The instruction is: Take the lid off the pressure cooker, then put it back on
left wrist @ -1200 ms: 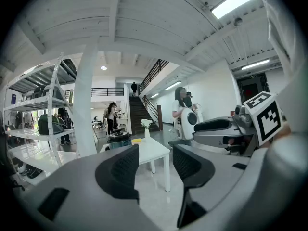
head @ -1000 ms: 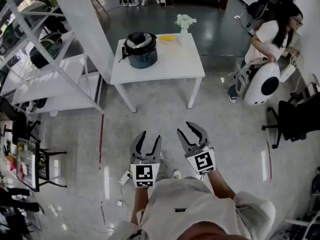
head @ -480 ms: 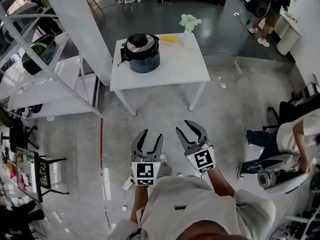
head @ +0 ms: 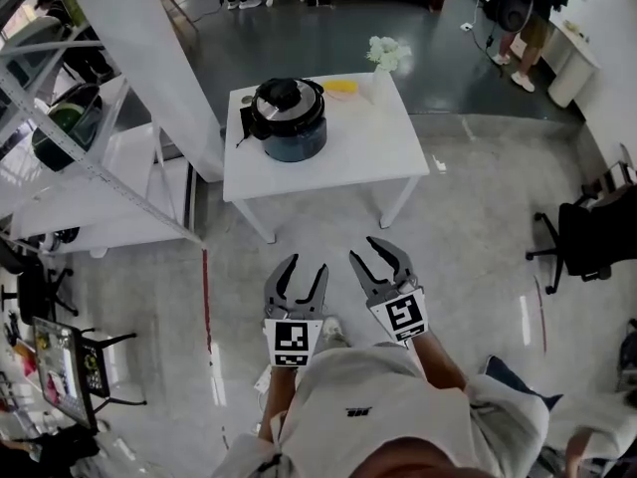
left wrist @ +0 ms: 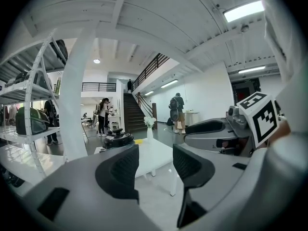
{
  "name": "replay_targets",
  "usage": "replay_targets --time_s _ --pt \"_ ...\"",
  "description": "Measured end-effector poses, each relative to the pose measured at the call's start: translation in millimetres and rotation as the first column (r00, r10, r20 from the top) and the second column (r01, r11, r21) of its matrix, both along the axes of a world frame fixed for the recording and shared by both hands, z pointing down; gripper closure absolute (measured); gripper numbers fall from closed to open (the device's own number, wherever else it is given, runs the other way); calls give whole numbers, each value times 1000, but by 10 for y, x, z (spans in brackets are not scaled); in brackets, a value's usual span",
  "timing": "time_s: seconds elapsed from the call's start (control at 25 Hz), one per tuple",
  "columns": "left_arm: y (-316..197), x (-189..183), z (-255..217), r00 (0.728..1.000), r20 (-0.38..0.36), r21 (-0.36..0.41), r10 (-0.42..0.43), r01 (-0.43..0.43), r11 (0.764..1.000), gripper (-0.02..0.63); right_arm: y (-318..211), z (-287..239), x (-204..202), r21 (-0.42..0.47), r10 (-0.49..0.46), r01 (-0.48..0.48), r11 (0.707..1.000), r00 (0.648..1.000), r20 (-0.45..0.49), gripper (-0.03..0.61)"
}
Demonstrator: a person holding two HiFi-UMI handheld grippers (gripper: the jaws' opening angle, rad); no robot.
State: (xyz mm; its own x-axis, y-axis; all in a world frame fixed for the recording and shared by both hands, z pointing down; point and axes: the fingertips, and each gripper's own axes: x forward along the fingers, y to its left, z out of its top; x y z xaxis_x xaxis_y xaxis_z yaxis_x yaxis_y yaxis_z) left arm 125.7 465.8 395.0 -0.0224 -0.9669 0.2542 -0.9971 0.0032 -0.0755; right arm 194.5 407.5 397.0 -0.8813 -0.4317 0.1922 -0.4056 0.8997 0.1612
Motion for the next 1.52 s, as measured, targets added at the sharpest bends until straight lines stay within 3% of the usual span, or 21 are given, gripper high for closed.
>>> replay_targets --time_s 0.4,0.84,0.96,1.24,1.52 --pt "-352 -488 60 1000 -17 -3 18 -18 1000 380 -282 58 -482 -30 19 -20 999 1000 -23 440" --pt "-838 -741 99 999 -21 -8 33 -33 999 380 -763 125 -773 -5 8 -8 1000 1000 -11 440" --pt "-1029 -796 108 999 -15 -9 31 -31 999 380 -926 127 -828 -48 17 -18 999 1000 -17 440" --pt "-1484 -975 121 1000 -7 -3 10 -10 1000 380 -1400 133 -1013 -47 -2 2 999 1000 -15 440" --pt "-1972 -1178 60 1000 -3 -2 -25 25 1000 380 -1931 133 -1244 7 -60 60 998 998 2 440"
